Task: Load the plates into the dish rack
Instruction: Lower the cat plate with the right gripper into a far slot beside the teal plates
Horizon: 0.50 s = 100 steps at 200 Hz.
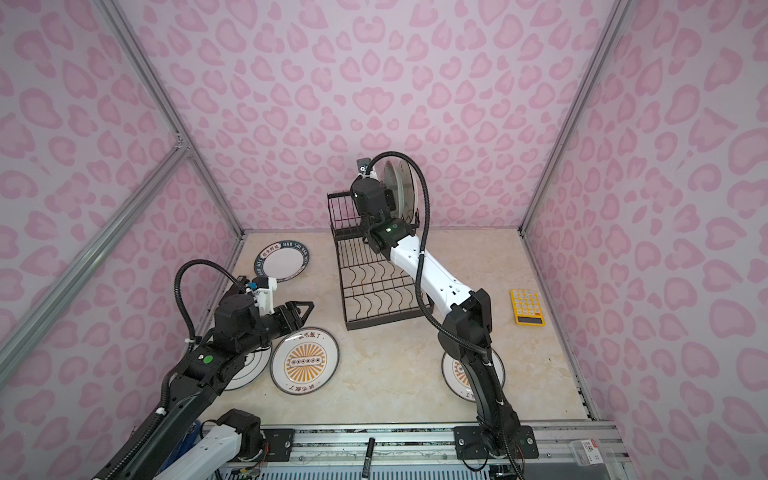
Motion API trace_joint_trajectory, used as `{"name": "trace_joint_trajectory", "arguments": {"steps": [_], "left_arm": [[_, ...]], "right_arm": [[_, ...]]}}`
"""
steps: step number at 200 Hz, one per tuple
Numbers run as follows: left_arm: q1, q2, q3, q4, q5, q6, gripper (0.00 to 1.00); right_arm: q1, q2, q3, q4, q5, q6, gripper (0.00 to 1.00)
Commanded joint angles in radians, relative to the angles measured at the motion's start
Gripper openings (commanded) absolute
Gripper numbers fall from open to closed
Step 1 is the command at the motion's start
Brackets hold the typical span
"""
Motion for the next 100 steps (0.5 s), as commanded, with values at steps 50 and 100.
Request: {"name": "trace_joint_trajectory", "arguments": {"steps": [50, 100], "left_arm": [[0.000, -0.007, 0.010, 0.005, -0.012, 0.007, 0.63], [0.000, -0.008, 0.008, -0.001, -0.012, 0.010, 0.63]], "right_arm": [[-0.003, -0.021, 0.009, 0.037, 0.014, -0.009, 0.37], [-0.013, -0.045, 0.008, 0.024, -0.012, -0.003, 0.38]]}}
